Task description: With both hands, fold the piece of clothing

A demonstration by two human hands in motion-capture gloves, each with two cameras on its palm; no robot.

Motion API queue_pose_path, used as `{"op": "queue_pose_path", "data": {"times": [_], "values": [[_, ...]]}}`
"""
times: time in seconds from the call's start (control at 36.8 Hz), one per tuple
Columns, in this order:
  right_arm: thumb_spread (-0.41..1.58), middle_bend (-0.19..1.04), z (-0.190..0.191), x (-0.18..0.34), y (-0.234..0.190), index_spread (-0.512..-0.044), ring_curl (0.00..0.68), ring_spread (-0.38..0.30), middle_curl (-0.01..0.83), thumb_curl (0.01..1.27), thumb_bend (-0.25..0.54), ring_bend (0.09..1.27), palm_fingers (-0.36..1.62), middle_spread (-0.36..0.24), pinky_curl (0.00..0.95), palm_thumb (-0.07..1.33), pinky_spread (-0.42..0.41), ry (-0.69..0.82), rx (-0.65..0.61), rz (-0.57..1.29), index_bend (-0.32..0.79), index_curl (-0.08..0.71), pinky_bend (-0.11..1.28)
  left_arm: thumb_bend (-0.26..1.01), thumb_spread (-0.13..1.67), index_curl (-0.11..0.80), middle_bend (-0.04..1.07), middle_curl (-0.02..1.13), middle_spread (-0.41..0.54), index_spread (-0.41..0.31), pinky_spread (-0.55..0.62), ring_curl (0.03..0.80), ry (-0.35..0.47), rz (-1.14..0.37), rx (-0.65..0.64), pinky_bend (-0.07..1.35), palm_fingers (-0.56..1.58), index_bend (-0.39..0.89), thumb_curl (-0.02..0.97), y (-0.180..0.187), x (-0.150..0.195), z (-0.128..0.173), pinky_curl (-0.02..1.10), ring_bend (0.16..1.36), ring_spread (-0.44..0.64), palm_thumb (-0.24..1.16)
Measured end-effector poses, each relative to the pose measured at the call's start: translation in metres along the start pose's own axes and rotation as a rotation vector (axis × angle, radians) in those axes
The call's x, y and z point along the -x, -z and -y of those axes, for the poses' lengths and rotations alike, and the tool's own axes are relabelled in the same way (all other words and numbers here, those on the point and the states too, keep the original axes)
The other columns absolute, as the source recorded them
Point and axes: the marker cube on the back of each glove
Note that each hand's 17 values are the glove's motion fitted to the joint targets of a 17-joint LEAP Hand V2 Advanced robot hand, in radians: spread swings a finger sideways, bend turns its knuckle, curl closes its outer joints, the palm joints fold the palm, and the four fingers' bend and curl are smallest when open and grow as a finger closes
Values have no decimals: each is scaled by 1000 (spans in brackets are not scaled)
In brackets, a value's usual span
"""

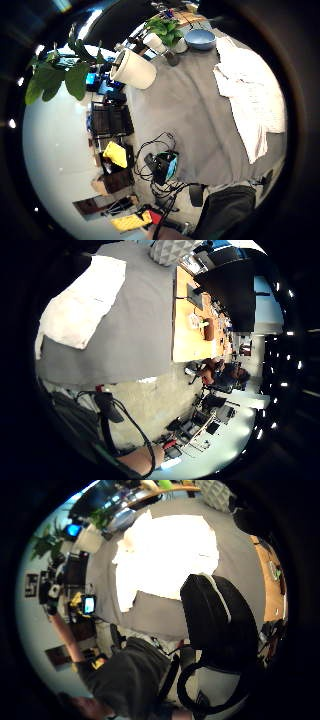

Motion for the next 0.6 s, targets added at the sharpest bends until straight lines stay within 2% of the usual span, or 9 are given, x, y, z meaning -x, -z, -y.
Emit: {"op": "queue_pose_path", "data": {"times": [0.11, 0.24, 0.41, 0.6], "values": [[726, 313, 2, -3, -2, -193, 134, 1, 148, 80, 290, 290, 586, -40, 127, 419, 115, -4, -1, 13, 262, 171, 250, 87, 745, 154, 145, 85, 68, -62, 241, 144, 3, 6, -5, 220, 402, 357, 20, -5, 1, 1, 103, 439, 132, 128], [967, 303, 5, -6, -5, -230, 175, 1, 193, 104, 302, 284, 578, -49, 172, 444, 138, 2, -2, 23, 232, 224, 244, 85, 986, 209, 145, 117, 83, -74, 293, 181, 8, 10, 11, 216, 377, 361, 42, -8, 3, -7, 144, 459, 164, 131], [1138, 283, 17, -1, -11, -253, 200, -4, 232, 127, 293, 270, 591, -45, 205, 455, 144, 2, 21, 17, 198, 262, 234, 74, 1150, 256, 148, 142, 92, -81, 326, 205, 17, -24, 31, 212, 359, 352, 66, -18, 12, -1, 177, 470, 184, 128], [1246, 257, 18, 4, -14, -265, 227, -6, 268, 148, 272, 262, 600, -45, 235, 462, 149, -5, 38, -1, 173, 289, 218, 58, 1248, 298, 148, 164, 101, -85, 346, 223, 8, -54, 52, 209, 348, 337, 91, -30, 11, -5, 209, 474, 195, 126]]}}
